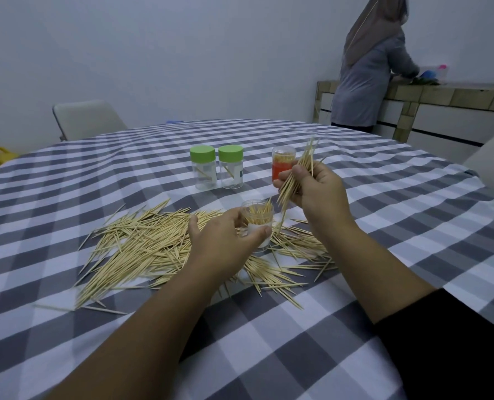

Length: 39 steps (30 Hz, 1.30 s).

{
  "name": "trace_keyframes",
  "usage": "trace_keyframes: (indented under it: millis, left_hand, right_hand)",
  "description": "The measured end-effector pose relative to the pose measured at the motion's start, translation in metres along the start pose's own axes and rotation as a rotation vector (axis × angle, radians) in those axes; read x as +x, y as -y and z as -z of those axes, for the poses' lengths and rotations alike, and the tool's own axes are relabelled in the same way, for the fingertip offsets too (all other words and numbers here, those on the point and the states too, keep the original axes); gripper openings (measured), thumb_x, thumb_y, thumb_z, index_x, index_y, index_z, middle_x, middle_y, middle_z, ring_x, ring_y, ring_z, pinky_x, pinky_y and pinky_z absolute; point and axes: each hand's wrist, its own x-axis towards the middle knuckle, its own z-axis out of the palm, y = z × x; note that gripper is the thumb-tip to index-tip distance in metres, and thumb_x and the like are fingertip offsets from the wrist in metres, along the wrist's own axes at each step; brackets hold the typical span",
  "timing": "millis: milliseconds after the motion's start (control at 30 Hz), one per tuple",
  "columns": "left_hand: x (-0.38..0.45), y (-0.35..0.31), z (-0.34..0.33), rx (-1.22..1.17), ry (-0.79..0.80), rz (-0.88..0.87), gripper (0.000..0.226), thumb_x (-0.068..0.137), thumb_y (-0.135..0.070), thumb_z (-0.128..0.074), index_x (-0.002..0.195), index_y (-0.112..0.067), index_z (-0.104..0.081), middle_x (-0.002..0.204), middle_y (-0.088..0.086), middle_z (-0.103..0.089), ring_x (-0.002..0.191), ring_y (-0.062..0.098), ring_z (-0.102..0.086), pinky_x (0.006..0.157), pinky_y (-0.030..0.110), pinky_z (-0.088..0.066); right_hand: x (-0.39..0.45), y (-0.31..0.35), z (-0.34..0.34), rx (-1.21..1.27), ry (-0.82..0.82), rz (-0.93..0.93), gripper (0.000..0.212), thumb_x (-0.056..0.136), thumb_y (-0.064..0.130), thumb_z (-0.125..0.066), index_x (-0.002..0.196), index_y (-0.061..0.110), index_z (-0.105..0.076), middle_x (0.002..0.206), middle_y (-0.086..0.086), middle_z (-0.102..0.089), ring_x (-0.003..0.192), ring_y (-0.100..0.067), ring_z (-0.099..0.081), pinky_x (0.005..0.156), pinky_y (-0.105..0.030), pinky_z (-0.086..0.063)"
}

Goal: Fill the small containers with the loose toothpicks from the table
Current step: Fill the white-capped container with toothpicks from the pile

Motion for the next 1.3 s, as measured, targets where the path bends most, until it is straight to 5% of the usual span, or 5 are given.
trace_keyframes:
  millis: [333,533,733,900,1300]
  left_hand:
    - [0.003,0.004,-0.004,-0.005,-0.016,-0.023,0.024,0.085,-0.061,-0.052,0.096,-0.039,-0.053,0.094,-0.022,-0.058,0.116,0.003,-0.052,0.115,0.045,0.008]
    - [0.005,0.006,-0.006,0.018,-0.032,-0.029,0.032,0.084,-0.064,-0.051,0.103,-0.038,-0.057,0.100,-0.020,-0.062,0.116,0.003,-0.052,0.115,0.046,0.008]
    - [0.006,0.007,-0.007,0.013,-0.035,-0.032,0.034,0.084,-0.064,-0.051,0.104,-0.038,-0.059,0.096,-0.021,-0.064,0.115,0.001,-0.052,0.114,0.046,0.007]
    - [0.005,0.005,-0.005,0.014,-0.039,-0.040,0.031,0.085,-0.061,-0.052,0.105,-0.038,-0.057,0.097,-0.021,-0.064,0.115,0.002,-0.053,0.114,0.047,0.007]
    - [0.004,0.004,-0.005,0.016,-0.039,-0.040,0.030,0.086,-0.062,-0.050,0.100,-0.037,-0.055,0.099,-0.019,-0.065,0.113,0.003,-0.054,0.114,0.046,0.006]
  right_hand:
    - [0.004,0.003,-0.010,0.263,-0.073,-0.027,0.015,0.100,0.012,-0.043,0.096,0.013,-0.057,0.097,-0.018,-0.067,0.084,-0.025,-0.069,0.082,-0.038,-0.057]
    - [-0.003,-0.004,-0.016,0.133,0.035,-0.027,0.020,0.100,0.011,-0.042,0.111,0.003,-0.056,0.083,-0.006,-0.066,0.076,-0.015,-0.069,0.072,-0.026,-0.058]
    - [-0.010,-0.013,-0.022,-0.068,0.093,0.006,0.017,0.098,0.011,-0.046,0.088,0.019,-0.057,0.082,-0.005,-0.067,0.086,-0.022,-0.067,0.079,-0.038,-0.056]
    - [-0.012,-0.017,-0.023,-0.167,0.134,0.002,0.018,0.098,0.016,-0.047,0.086,0.023,-0.057,0.085,0.002,-0.067,0.078,-0.008,-0.063,0.069,-0.023,-0.055]
    - [-0.011,-0.024,-0.024,-0.062,0.248,-0.120,0.009,0.097,0.019,-0.050,0.101,0.026,-0.054,0.095,-0.003,-0.071,0.087,-0.018,-0.068,0.080,-0.036,-0.056]
